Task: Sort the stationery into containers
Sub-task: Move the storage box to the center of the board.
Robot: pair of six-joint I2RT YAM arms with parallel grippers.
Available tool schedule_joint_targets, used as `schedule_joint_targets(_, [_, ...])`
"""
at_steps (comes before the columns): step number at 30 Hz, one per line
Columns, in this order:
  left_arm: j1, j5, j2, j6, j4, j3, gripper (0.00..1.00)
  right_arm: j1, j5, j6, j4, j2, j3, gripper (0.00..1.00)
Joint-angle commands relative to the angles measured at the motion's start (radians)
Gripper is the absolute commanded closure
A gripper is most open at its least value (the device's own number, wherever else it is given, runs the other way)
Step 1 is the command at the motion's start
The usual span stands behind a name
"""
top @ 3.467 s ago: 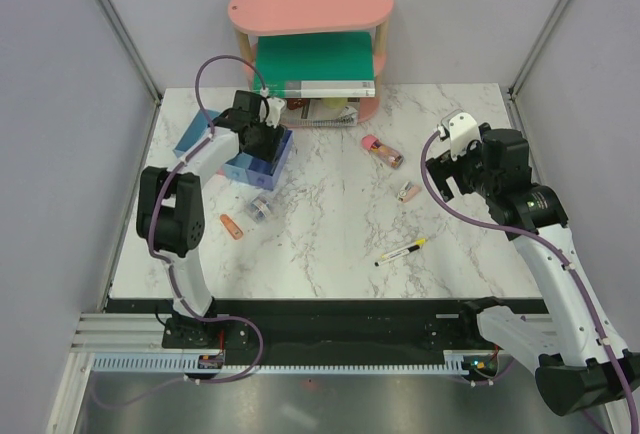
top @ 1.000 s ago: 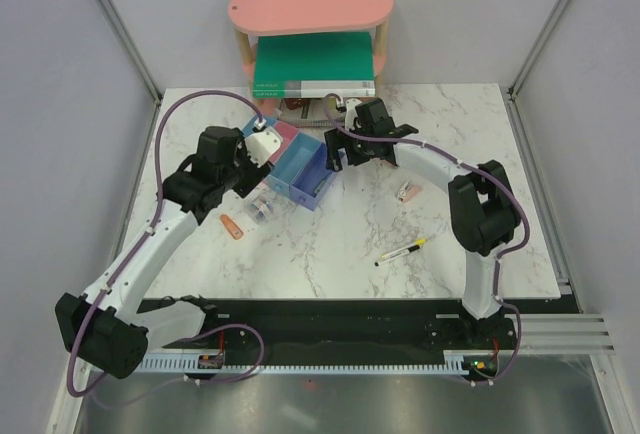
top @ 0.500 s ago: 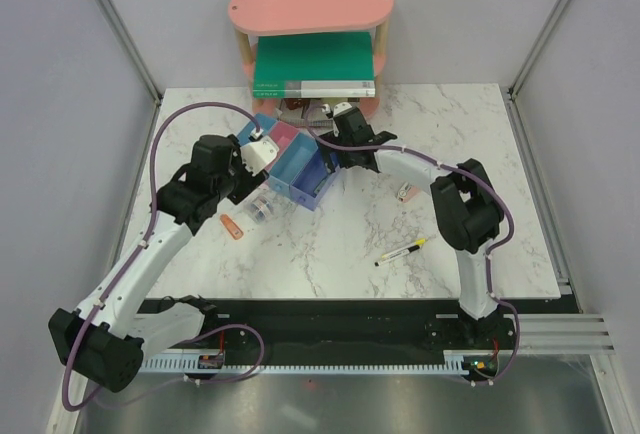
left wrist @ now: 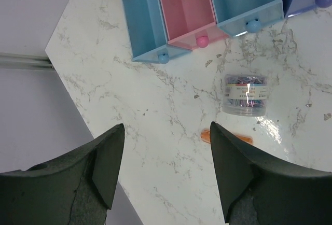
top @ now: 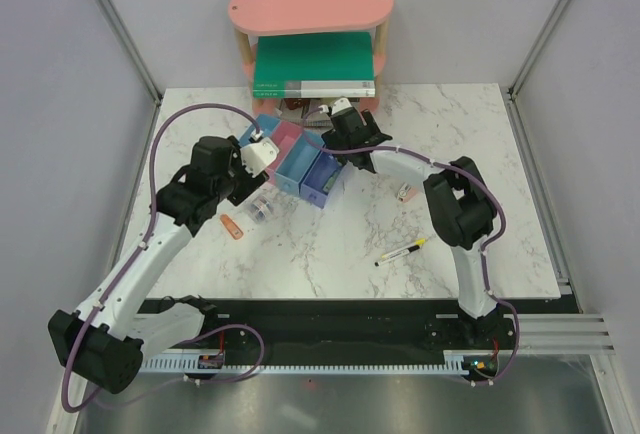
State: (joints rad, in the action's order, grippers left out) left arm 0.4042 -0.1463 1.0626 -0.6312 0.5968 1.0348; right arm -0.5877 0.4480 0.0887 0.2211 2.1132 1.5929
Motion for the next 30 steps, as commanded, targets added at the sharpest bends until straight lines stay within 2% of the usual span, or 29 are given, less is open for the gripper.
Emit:
schedule_joint_targets(1, [-0.004,0.025,-0.018,-0.002,-0.003,-0.013,0.26,0.005,0.13,0.118,-0.063,0.03,0.006,0.02])
schedule_joint_targets(14, [-0.005,0.054,0.0,0.014,-0.012,-0.044,0.26,0.009,0.262,0.296,-0.21,-0.007,-0.03,0.02])
schedule_joint_targets(18, [-0.004,0.056,0.007,0.025,-0.023,-0.051,0.26,0.019,0.255,0.321,-0.236,-0.039,-0.037,0.02])
schedule_joint_targets(20, [-0.005,0.048,0.005,0.022,-0.04,-0.073,0.26,0.017,0.195,0.303,-0.223,-0.091,-0.039,0.02])
schedule_joint_targets(24, [-0.005,0.039,0.017,0.011,-0.127,-0.111,0.27,0.017,0.098,0.263,-0.083,-0.183,-0.016,0.02])
schedule_joint_targets(30, [-0.01,0.016,0.108,0.05,-0.199,-0.075,0.27,0.014,-0.04,0.22,0.07,-0.318,-0.03,0.02])
